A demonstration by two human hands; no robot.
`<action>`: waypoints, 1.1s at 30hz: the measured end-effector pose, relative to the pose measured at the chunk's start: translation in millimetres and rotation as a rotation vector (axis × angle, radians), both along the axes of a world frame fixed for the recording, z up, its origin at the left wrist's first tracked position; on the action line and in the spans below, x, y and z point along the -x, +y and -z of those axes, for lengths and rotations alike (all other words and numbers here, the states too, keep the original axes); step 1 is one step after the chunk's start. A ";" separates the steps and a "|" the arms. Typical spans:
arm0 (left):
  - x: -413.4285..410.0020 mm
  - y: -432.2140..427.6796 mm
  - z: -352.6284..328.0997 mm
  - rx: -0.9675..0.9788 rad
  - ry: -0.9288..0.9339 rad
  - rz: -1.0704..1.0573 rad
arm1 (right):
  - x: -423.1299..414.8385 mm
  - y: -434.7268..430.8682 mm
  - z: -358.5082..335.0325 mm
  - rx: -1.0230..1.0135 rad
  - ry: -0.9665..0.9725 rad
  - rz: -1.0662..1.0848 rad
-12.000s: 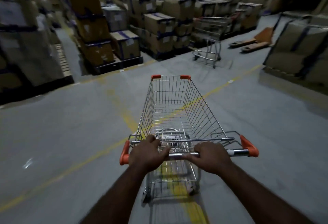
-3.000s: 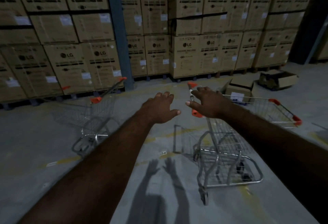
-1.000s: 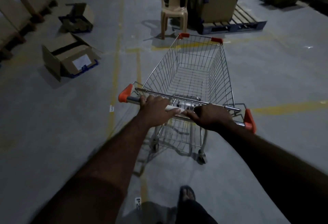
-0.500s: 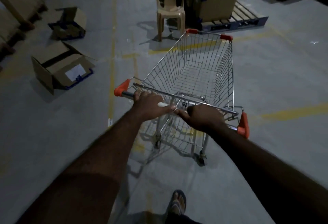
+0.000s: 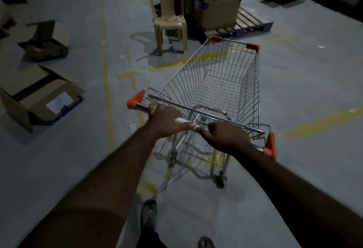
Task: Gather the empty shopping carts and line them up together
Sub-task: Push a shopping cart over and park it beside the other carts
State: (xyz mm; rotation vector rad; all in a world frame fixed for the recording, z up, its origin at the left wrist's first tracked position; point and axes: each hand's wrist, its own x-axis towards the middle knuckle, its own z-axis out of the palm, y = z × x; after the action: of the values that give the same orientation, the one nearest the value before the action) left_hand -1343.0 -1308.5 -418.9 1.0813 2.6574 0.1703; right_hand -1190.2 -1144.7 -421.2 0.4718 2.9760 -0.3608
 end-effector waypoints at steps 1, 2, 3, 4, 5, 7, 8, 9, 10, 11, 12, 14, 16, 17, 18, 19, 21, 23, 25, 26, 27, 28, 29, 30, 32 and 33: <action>11.8 5.2 -0.1 -0.010 -0.016 0.018 | 8.7 2.4 -0.4 -0.009 0.000 0.017; 23.0 10.0 -0.4 -0.019 -0.030 0.040 | 16.8 4.2 -1.0 -0.017 -0.005 0.032; 34.2 14.6 -0.7 -0.021 -0.032 0.071 | 24.6 5.6 -1.6 -0.021 -0.009 0.051; 45.3 18.9 -1.2 -0.016 -0.026 0.111 | 32.1 6.4 -1.4 -0.020 -0.006 0.079; 56.1 22.8 -1.6 -0.010 -0.022 0.152 | 38.6 6.1 -1.3 -0.020 -0.007 0.115; 78.6 32.2 -2.7 -0.012 -0.023 0.221 | 52.3 3.2 -2.6 -0.023 -0.022 0.189; 88.6 37.3 -2.7 -0.010 -0.022 0.249 | 58.0 2.7 -2.8 -0.023 -0.030 0.221; 98.0 42.8 -2.4 -0.005 -0.015 0.281 | 63.5 2.7 -3.0 -0.025 -0.032 0.248; 106.5 48.8 -2.3 0.001 -0.005 0.316 | 68.3 3.1 -2.7 -0.028 -0.034 0.274; 114.4 55.4 -1.6 0.003 -0.002 0.348 | 72.5 3.5 -2.4 -0.029 -0.039 0.302; 121.9 61.9 -1.1 0.003 -0.003 0.378 | 76.7 4.6 -1.4 -0.028 -0.041 0.330; 136.4 76.6 -1.1 0.008 0.005 0.443 | 84.7 7.0 -0.3 -0.025 -0.043 0.393; 150.2 93.2 -0.7 0.015 0.018 0.502 | 92.5 10.3 0.1 -0.013 -0.042 0.449; 156.7 101.7 -0.9 0.012 0.023 0.529 | 96.6 12.5 0.1 -0.006 -0.040 0.475; 163.1 111.1 -0.8 0.003 0.025 0.551 | 100.9 15.3 0.0 0.000 -0.038 0.500; 169.5 120.8 0.2 -0.007 0.021 0.572 | 105.3 18.4 -0.3 0.004 -0.034 0.527; 181.4 143.3 1.1 -0.026 0.020 0.621 | 113.0 27.3 0.4 0.009 -0.019 0.585; 192.6 166.7 1.9 -0.031 0.012 0.665 | 121.1 37.9 2.2 0.009 -0.010 0.634; 203.6 192.1 1.5 -0.027 -0.012 0.709 | 130.3 51.8 5.1 0.008 -0.003 0.678; 208.9 205.6 1.0 -0.025 -0.014 0.728 | 135.1 60.0 6.3 0.005 -0.001 0.701; 213.8 219.0 1.0 -0.029 -0.014 0.746 | 139.6 68.9 7.4 0.001 -0.001 0.726; 218.3 233.8 2.2 -0.035 -0.016 0.761 | 143.6 78.3 7.7 -0.003 -0.001 0.750; 222.2 249.5 3.6 -0.046 -0.020 0.772 | 147.2 88.1 7.5 -0.009 0.002 0.769; 225.2 265.4 4.8 -0.057 -0.020 0.780 | 150.6 98.4 6.4 -0.013 0.007 0.782; 228.7 297.2 6.7 -0.062 0.002 0.795 | 156.5 120.8 1.8 -0.003 0.013 0.804; 230.1 312.5 6.2 -0.058 0.017 0.807 | 159.3 132.3 -0.3 0.009 0.014 0.817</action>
State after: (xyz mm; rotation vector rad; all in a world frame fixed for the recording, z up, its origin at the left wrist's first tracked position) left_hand -1573.1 -996.0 -425.1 2.0565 2.0232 0.0711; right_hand -1349.5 -1012.4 -420.9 1.6708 2.6362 -0.4266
